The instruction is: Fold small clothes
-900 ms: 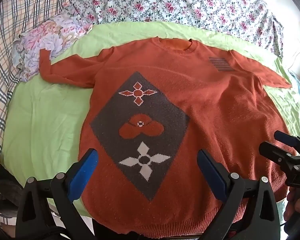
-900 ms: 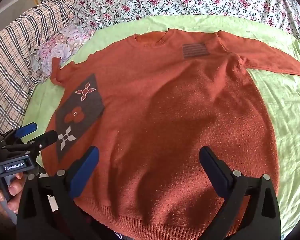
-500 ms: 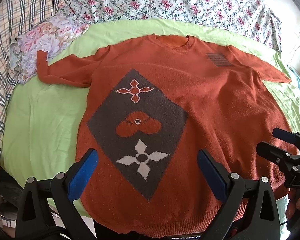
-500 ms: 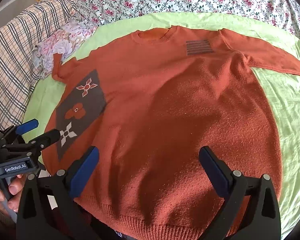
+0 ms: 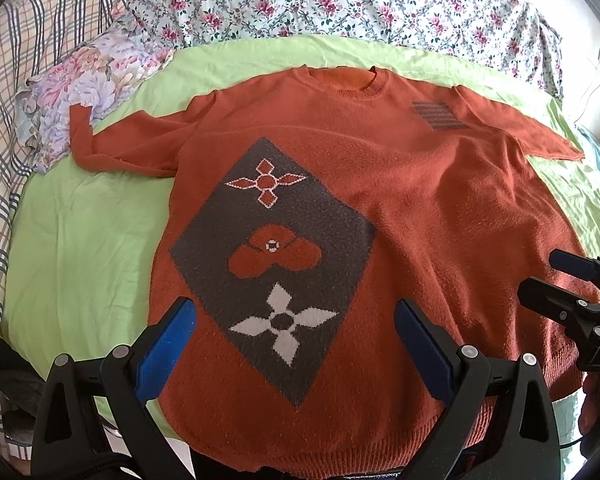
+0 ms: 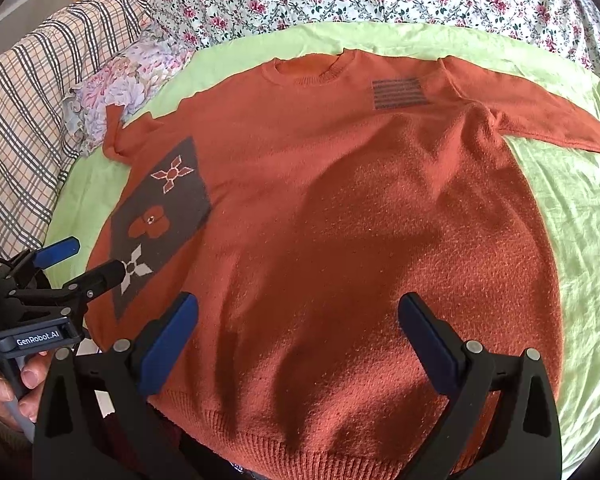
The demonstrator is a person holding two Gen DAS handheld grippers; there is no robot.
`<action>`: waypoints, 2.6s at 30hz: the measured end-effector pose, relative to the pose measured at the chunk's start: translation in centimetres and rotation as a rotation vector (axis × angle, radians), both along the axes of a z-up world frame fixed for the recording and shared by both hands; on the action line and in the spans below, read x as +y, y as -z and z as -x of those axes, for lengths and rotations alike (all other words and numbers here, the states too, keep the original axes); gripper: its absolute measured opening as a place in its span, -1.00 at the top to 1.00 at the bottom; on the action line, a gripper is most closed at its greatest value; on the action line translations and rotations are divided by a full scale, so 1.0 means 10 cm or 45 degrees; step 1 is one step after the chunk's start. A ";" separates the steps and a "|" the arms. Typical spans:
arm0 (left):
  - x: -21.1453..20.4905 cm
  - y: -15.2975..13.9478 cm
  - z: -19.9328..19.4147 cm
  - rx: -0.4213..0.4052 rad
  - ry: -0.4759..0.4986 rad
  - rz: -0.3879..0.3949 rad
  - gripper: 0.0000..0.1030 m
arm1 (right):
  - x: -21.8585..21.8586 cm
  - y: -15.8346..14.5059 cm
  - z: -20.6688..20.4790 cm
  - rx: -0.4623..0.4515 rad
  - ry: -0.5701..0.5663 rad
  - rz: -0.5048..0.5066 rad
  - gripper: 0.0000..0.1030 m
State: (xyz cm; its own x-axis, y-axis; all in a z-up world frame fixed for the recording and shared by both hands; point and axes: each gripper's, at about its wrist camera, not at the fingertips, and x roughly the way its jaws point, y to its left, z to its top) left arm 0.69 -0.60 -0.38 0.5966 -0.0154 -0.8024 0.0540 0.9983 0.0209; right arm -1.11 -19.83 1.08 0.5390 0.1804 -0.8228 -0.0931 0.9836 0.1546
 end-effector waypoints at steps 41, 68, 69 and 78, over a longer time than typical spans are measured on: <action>-0.03 0.06 -0.57 0.049 0.019 0.059 -0.93 | -0.61 -0.14 -0.23 -0.093 0.108 -0.135 -0.94; -0.39 0.21 -1.67 0.191 -0.047 -0.062 -0.93 | -5.11 -0.20 -1.39 -0.147 1.189 -0.118 -0.04; -0.40 0.23 -1.69 0.198 -0.047 -0.062 -0.93 | -5.18 -0.20 -1.40 -0.154 1.197 -0.104 0.04; -0.46 0.28 -1.65 0.195 -0.014 -0.019 -0.93 | -4.97 -0.34 -1.62 -0.206 1.039 -0.135 0.86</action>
